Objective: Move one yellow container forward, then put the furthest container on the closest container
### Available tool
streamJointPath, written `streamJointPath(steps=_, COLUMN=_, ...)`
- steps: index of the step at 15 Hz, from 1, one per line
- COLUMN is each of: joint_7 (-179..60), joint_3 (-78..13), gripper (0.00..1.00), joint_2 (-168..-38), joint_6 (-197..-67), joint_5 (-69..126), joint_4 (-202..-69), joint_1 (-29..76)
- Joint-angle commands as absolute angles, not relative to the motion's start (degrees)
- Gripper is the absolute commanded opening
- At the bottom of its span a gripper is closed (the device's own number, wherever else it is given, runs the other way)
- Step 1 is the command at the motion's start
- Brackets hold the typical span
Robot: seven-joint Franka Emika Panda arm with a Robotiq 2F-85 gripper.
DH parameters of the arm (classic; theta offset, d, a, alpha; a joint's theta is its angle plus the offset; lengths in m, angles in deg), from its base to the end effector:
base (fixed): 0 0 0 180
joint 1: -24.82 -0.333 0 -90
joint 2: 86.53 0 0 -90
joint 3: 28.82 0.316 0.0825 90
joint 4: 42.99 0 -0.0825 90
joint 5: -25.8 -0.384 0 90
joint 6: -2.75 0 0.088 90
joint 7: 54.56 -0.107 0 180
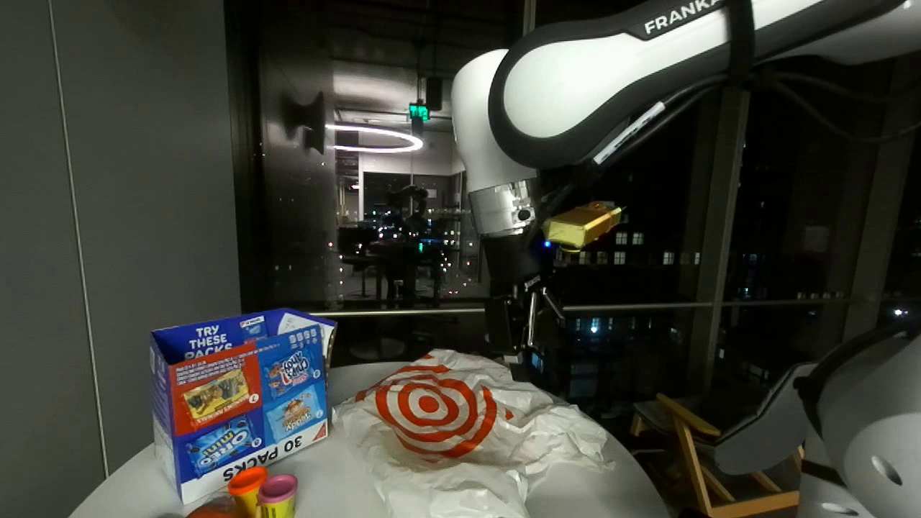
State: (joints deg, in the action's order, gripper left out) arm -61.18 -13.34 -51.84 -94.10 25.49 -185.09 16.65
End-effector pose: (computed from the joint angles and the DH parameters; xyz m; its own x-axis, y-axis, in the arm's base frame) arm 0.3174 0.1457 0.4746 0.9603 0.2134 -0.1795 0.2438 -0.9551 0.1686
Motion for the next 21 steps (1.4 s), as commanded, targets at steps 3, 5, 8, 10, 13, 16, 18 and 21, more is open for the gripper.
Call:
streamJointPath(steps=3, joint_7=-61.7, joint_3=-14.3, gripper=1.00, joint_2=-52.1, joint_6=-94.0, joint_5=26.0, joint_4=-185.0, joint_1=15.5)
streamJointPath(steps=5, joint_7=-60.8, joint_3=-13.8, gripper=1.00, joint_2=-55.0, joint_6=-95.6, joint_5=26.3, joint_4=-183.3, joint_1=15.1)
streamJointPath(steps=8, joint_7=-59.0, joint_3=-12.6, gripper=1.00, joint_2=-59.5, joint_6=-98.3, joint_5=26.7, joint_4=-181.3, joint_1=13.3)
streamJointPath(steps=10, joint_7=-57.2, joint_3=-11.8, gripper=1.00, joint_2=-63.7, joint_6=-100.0, joint_5=27.7, joint_4=-178.7, joint_1=12.1)
streamJointPath(steps=13, joint_7=-55.2, joint_3=-10.6, gripper=1.00, joint_2=-69.8, joint_6=-102.5, joint_5=30.8, joint_4=-174.5, joint_1=10.9)
streamJointPath(steps=16, joint_7=-52.2, joint_3=-10.0, gripper=1.00, joint_2=-76.0, joint_6=-105.0, joint_5=35.4, joint_4=-169.8, joint_1=10.2)
streamJointPath(steps=18, joint_7=-51.1, joint_3=-9.8, gripper=1.00, joint_2=-79.7, joint_6=-106.9, joint_5=39.6, joint_4=-167.2, joint_1=10.0)
streamJointPath(steps=21, joint_7=-48.5, joint_3=-10.3, gripper=1.00, joint_2=-85.2, joint_6=-111.5, joint_5=41.9, joint_4=-163.8, joint_1=9.4)
